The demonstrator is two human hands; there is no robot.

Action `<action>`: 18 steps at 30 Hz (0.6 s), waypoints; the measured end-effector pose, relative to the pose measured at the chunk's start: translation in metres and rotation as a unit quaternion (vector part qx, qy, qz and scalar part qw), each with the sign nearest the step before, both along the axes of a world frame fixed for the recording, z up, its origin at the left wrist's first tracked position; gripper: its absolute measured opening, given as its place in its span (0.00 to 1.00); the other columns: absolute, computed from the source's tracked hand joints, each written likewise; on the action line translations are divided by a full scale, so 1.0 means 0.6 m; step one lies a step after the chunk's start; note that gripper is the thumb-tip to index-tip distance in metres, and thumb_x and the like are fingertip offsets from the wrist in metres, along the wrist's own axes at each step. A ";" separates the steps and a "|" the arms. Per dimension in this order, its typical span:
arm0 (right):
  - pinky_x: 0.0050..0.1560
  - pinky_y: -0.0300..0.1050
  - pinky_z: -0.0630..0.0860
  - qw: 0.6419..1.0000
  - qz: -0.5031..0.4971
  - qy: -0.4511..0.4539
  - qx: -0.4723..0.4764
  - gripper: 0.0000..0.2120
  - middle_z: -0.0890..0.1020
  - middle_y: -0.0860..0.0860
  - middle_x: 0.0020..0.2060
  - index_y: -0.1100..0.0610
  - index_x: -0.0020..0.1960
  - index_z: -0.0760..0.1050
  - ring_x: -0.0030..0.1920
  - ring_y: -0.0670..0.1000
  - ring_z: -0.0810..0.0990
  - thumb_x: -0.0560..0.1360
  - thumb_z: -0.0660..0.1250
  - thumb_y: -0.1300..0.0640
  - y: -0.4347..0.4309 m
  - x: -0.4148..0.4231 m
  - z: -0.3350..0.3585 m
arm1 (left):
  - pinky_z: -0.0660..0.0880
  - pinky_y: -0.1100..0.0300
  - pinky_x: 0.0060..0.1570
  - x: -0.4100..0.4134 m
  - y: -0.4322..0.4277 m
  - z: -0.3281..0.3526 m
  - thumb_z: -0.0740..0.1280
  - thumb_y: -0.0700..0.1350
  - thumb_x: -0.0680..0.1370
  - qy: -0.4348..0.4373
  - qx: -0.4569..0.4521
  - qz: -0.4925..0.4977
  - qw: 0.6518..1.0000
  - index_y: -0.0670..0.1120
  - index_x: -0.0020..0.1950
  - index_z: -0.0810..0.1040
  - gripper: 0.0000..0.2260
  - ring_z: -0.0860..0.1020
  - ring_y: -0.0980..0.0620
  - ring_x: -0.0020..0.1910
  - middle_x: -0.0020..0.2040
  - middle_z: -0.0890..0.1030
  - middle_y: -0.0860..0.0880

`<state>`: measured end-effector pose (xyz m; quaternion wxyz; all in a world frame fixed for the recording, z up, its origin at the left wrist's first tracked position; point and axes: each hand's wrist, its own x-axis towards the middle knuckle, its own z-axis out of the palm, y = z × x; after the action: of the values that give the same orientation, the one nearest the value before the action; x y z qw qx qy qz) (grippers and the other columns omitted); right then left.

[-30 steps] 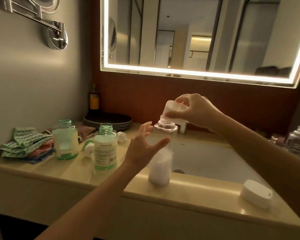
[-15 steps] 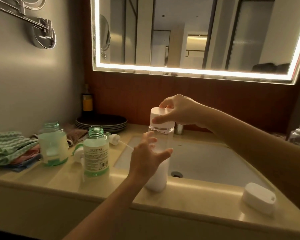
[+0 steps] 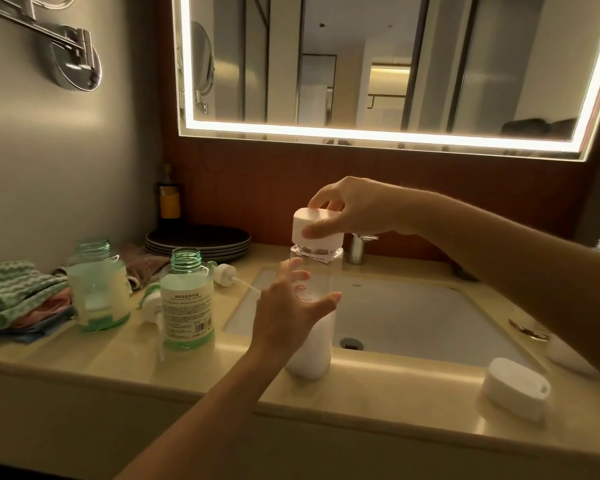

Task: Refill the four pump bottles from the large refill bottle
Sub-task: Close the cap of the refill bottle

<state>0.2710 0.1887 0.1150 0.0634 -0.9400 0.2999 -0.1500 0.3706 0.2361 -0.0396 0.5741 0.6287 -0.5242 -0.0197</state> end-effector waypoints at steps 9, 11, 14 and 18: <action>0.47 0.38 0.72 1.000 0.006 -0.011 0.017 0.25 0.74 0.50 0.60 0.55 0.64 0.72 0.53 0.48 0.72 0.71 0.69 0.46 -0.008 0.001 0.002 | 0.74 0.58 0.55 -0.003 0.001 0.003 0.74 0.55 0.67 -0.006 0.007 0.004 1.000 0.47 0.69 0.65 0.35 0.77 0.49 0.58 0.62 0.76 0.49; 0.44 0.36 0.72 1.000 -0.006 -0.015 0.015 0.25 0.76 0.51 0.57 0.56 0.63 0.73 0.51 0.48 0.73 0.70 0.68 0.44 -0.007 0.003 -0.001 | 0.74 0.58 0.55 -0.003 0.001 0.002 0.74 0.55 0.67 -0.006 0.006 0.006 1.000 0.47 0.69 0.65 0.35 0.77 0.49 0.58 0.62 0.76 0.49; 0.40 0.35 0.72 0.999 -0.036 -0.031 -0.018 0.27 0.78 0.52 0.53 0.57 0.60 0.73 0.47 0.48 0.74 0.69 0.68 0.40 -0.004 0.003 -0.012 | 0.75 0.57 0.55 -0.003 0.001 0.001 0.74 0.55 0.66 -0.007 0.005 0.005 1.000 0.47 0.69 0.66 0.35 0.77 0.49 0.58 0.62 0.77 0.49; 0.45 0.40 0.73 0.995 -0.056 -0.037 -0.080 0.31 0.78 0.51 0.55 0.56 0.61 0.70 0.48 0.48 0.74 0.68 0.66 0.36 0.001 0.006 -0.024 | 0.75 0.58 0.55 -0.003 0.001 0.001 0.74 0.56 0.66 -0.011 0.004 0.007 1.000 0.47 0.68 0.66 0.35 0.77 0.49 0.58 0.62 0.77 0.49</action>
<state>0.2744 0.1893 0.1004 -0.0098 -0.9175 0.3369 -0.2112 0.3691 0.2368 -0.0389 0.5660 0.6350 -0.5256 -0.0112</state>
